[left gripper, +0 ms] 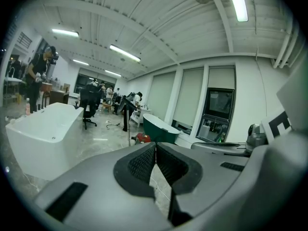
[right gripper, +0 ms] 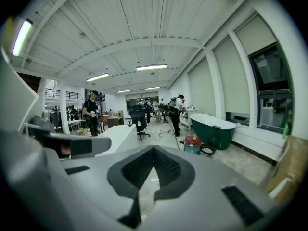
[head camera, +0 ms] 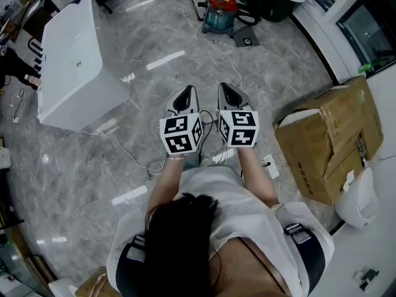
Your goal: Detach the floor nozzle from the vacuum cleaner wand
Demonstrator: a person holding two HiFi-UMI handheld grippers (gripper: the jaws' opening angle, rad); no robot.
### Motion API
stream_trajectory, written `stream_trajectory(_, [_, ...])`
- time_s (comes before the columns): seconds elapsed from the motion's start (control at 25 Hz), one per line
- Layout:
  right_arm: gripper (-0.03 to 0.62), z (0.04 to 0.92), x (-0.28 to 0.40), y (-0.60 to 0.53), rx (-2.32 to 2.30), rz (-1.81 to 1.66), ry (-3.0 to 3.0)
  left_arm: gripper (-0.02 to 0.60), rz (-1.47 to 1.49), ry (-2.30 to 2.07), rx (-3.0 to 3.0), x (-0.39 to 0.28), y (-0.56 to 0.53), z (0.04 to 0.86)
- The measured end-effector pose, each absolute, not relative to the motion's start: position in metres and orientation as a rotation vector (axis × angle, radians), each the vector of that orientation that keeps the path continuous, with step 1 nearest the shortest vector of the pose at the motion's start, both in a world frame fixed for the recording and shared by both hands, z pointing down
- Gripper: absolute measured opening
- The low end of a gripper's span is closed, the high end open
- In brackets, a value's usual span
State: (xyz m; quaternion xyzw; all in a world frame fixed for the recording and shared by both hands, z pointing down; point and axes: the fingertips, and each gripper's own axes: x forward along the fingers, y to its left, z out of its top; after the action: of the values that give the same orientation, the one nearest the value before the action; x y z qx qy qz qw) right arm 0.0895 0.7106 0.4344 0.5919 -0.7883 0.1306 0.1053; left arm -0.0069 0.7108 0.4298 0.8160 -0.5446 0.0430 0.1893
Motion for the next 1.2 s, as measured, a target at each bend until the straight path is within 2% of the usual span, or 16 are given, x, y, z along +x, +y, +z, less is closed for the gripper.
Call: stream_trajectory(1.2, [0.015, 0.461, 0.082, 0.583, 1.777, 0.488, -2.213, 0.009, 0.167, -1.470, 2.284, -0.021, 0.575, 0.445])
